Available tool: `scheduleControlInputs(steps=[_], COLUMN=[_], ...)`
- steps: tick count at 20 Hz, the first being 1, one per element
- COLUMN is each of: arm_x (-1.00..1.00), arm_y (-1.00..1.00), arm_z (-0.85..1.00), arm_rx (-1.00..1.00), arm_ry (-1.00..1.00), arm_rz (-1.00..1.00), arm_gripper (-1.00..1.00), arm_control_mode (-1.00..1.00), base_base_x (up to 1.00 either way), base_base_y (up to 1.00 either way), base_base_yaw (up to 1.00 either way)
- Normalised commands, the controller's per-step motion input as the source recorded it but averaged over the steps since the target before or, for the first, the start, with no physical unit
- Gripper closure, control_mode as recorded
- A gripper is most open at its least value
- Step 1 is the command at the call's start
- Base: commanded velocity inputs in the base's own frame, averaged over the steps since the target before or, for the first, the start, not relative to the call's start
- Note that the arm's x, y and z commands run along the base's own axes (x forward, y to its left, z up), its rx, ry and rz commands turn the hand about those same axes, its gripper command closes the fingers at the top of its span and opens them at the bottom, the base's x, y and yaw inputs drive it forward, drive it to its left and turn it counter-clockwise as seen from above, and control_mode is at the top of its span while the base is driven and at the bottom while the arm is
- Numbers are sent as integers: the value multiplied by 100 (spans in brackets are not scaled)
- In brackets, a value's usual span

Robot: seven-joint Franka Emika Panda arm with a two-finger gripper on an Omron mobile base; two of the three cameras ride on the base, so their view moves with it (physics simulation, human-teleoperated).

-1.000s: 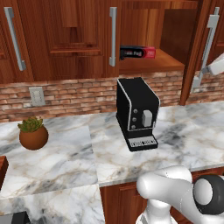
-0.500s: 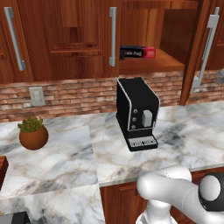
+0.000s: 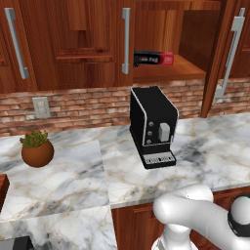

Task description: Pick the spray and dish brush from the cabinet and place them on the counter.

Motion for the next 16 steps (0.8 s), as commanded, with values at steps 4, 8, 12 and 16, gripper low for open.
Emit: scheduleControlInputs(steps=[4,8,12,16], arm_x=[-84,-66,-36,-24], arm_y=[8,26,43,52], arm_z=[0,0,0,0], arm_rx=[0,-1,-11,-18], arm_ry=[-15,-12,-5,-9], arm_rz=[8,6,2,0], arm_gripper=[-100,-100,-100,-100], arm_control_mode=[-100,-100,-100,-100], base_base_x=[0,0,0,0], base_base_y=[0,0,0,0], base_base_yaw=[0,0,0,0])
